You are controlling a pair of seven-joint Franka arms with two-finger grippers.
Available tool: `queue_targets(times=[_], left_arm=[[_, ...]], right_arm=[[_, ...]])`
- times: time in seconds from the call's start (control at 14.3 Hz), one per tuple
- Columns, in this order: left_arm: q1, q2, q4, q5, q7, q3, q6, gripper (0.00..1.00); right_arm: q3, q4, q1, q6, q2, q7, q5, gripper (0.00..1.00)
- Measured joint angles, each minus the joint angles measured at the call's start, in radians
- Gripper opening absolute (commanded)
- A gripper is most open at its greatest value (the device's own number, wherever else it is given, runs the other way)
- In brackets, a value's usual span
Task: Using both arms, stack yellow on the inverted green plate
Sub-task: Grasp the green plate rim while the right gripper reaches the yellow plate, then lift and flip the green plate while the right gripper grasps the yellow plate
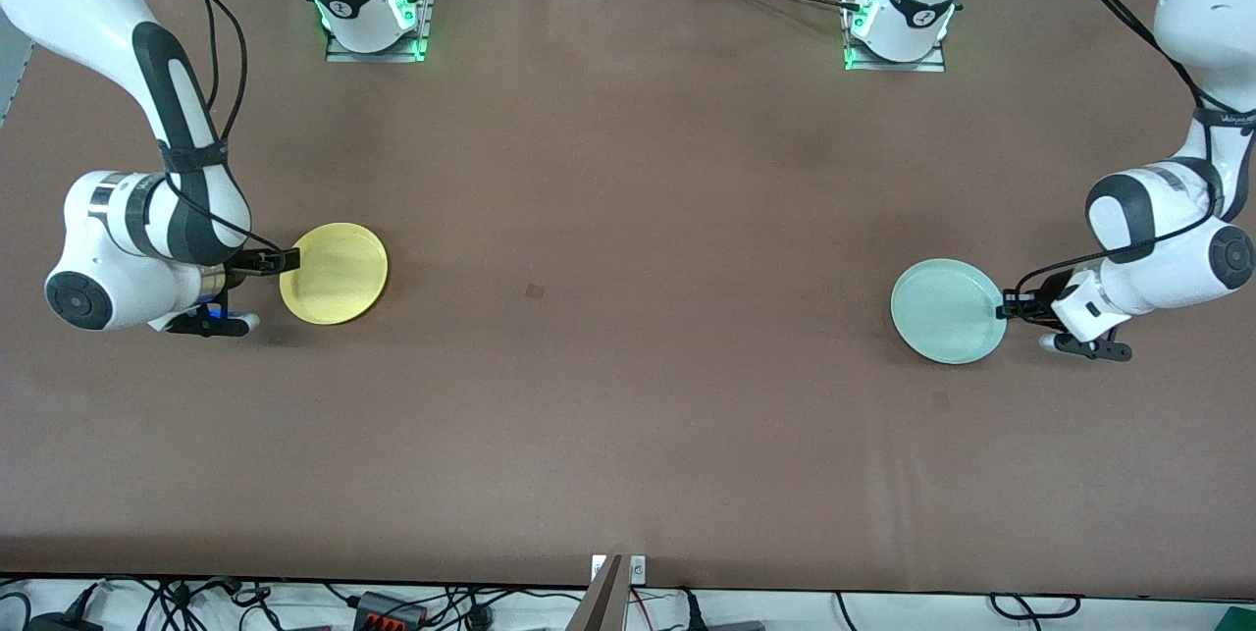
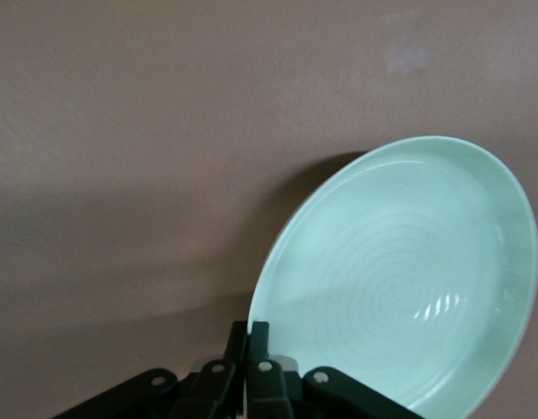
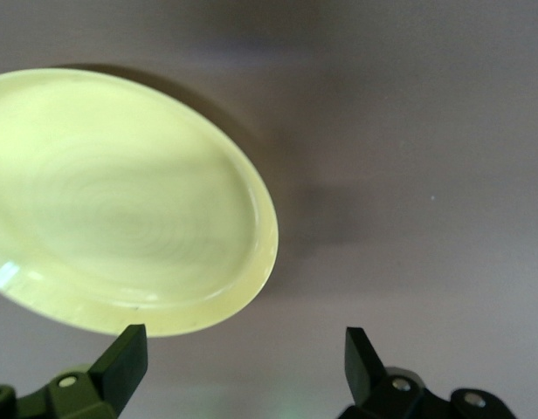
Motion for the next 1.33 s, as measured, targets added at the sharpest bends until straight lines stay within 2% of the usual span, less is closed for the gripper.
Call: queue_targets(times=[0.28,0.42,0.56,0.7,0.84,1.05,1.33], left_arm=[[-0.031,-0.055,0.083,0.005,0.000,-0.015,-0.086,0.01],[-0.071,-0.063,0.147,0.057,-0.036,-0.017,-0.171,0.01],[-0.120,-0.064,0.218,0.162,-0.126,-0.021,-0.258,0.01],[-0.197,-0.064,0.285,0.254,-0.247,-0.023,-0.352,0.01],[-0.298,-0.064,0.344,0.343,-0.399,-0.026,-0.461,0.01],[-0.485,-0.050,0.387,0.490,-0.663,-0.024,-0.549,0.01],[-0.639,0.029,0.453,0.723,-0.855,-0.018,-0.622,0.01]], right_arm=[[0.000,0.000,-0.015,0.043,0.046,0.000,0.000,0.99],[0.000,0.000,-0.015,0.050,0.050,0.000,0.000,0.88],[0.000,0.000,-0.015,0.050,0.052,0.000,0.000,0.78],[0.000,0.001,-0.014,0.052,0.057,0.000,0.000,0.72],[0.000,0.001,-0.014,0.055,0.065,0.002,0.000,0.72],[0.001,0.001,-0.014,0.070,0.075,0.020,0.000,0.68],[0.001,0.002,-0.014,0.094,0.088,0.023,0.000,0.34]])
